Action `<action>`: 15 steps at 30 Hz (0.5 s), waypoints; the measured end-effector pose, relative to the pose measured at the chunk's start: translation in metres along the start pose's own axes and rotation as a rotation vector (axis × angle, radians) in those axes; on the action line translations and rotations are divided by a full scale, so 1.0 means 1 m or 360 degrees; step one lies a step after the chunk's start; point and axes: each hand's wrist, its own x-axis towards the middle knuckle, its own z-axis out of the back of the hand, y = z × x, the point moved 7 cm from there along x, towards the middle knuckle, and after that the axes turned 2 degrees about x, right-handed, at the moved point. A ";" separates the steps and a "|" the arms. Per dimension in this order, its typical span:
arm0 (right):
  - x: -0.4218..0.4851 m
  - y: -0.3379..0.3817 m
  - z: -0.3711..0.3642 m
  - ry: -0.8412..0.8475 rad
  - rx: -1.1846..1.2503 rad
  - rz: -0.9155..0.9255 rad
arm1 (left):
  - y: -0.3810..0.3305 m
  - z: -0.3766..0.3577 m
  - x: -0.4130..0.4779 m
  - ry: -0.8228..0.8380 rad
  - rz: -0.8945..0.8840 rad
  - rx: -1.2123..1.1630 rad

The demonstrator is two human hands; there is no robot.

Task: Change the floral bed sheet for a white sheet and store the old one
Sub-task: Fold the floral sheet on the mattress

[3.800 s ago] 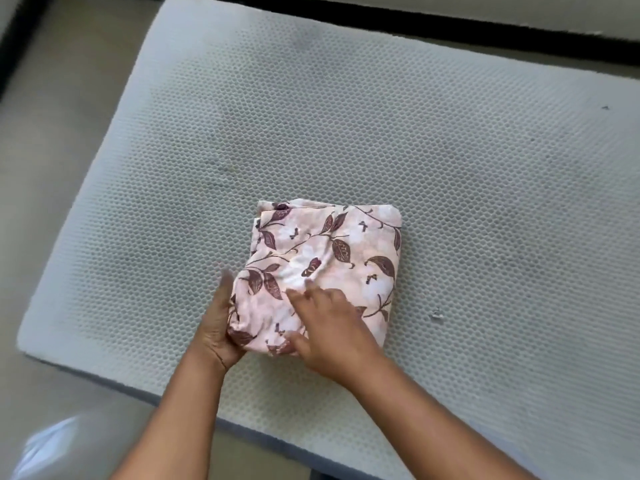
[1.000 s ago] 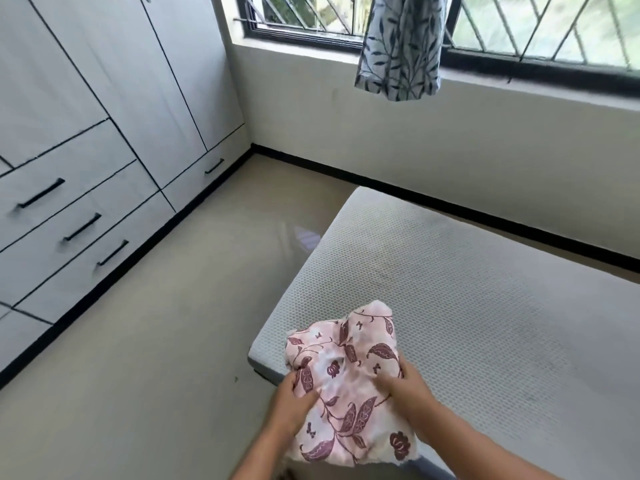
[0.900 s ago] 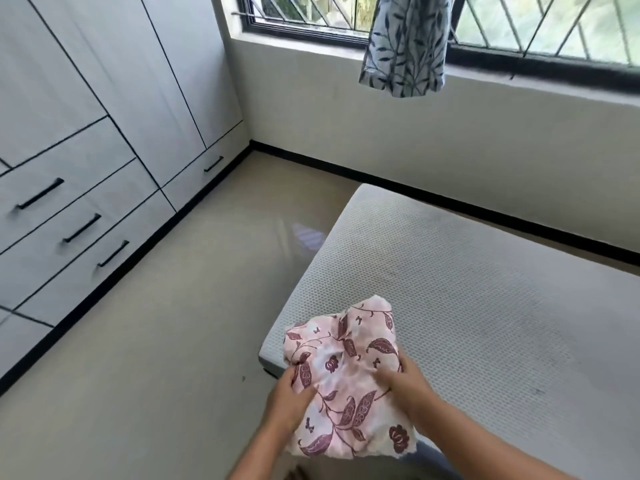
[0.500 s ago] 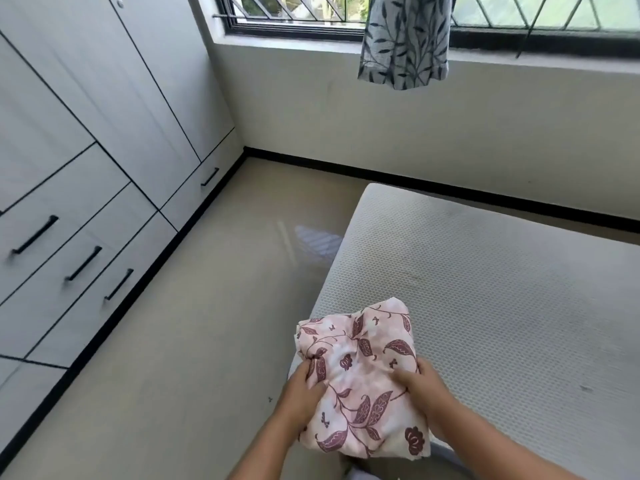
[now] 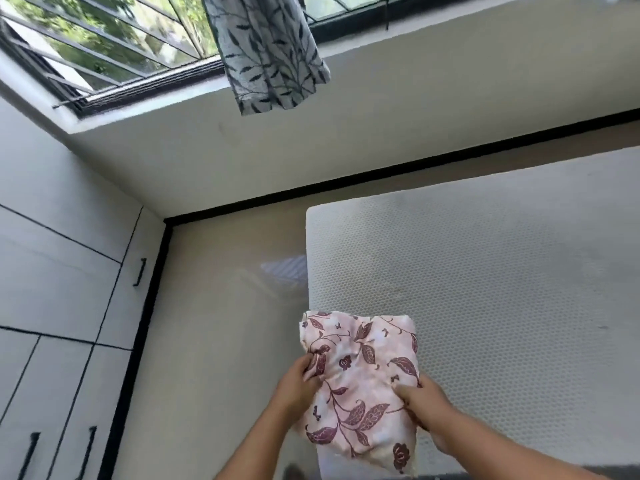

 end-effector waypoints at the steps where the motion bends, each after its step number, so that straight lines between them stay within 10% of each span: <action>1: 0.008 0.003 -0.004 -0.0033 0.0038 -0.0019 | -0.011 0.006 0.016 0.0041 -0.0022 0.0094; 15: 0.164 0.006 -0.108 -0.0912 0.0722 -0.0239 | -0.061 0.022 0.352 0.0615 -0.0650 0.1103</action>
